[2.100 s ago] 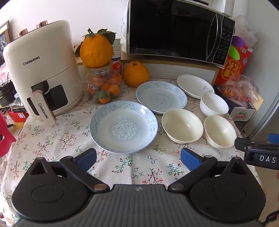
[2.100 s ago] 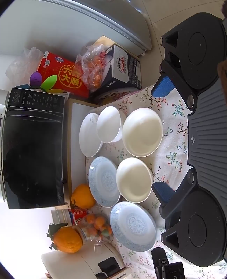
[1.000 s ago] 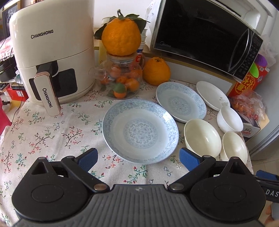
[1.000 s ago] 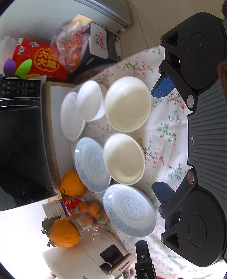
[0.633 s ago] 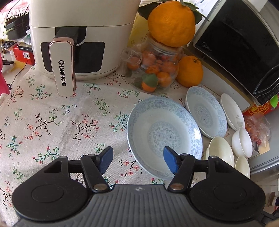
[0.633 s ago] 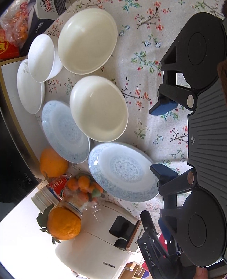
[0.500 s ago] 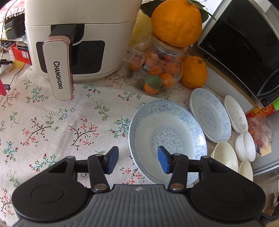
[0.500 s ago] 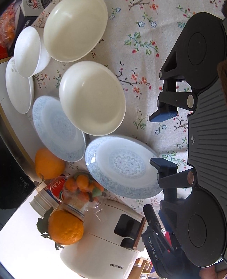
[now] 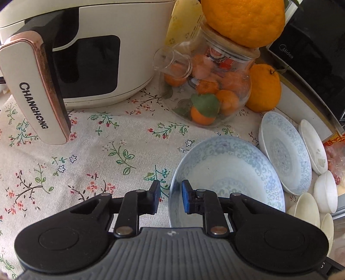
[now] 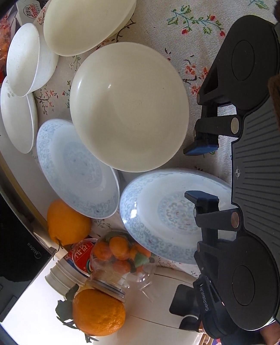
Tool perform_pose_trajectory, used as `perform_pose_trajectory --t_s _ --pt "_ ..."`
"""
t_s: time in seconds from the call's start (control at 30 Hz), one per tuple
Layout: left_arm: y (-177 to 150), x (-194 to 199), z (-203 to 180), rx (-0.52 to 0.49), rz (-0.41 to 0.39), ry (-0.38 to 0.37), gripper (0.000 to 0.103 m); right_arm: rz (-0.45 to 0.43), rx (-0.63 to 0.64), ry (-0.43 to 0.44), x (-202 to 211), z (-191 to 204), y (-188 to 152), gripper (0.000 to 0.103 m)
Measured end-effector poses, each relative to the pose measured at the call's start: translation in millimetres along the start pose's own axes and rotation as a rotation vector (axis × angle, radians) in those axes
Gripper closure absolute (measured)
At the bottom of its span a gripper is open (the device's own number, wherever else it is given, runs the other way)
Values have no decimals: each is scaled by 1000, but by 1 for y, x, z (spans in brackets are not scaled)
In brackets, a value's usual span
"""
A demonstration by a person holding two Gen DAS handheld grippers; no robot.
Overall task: Organize plates and bowls
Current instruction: 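Grasp the blue-patterned plate rim with the left gripper and lift it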
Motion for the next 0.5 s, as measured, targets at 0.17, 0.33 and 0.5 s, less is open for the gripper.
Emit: perform_pose_trajectory --t_s 0.17,0.33,0.5 --pt "3 -8 -6 -49 -15 -2 84 -24 45 -7 -5 8 2 88" --pt "5 -8 -5 -63 -12 -1 85 -27 79 -13 -5 7 1 89" --pt "3 -6 -7 -66 3 4 87 -26 92 -34 1 9 -4 89"
Point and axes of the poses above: each gripper's, at about its wrist camera, not at the fingertips, and x roughly against the way its jaws point, z to its left, y to its top, the point moved 2 cm from there along -x, roughly the way its jaws point, and after that the axes turned 15 degrees about z, right-handed, at the moved point
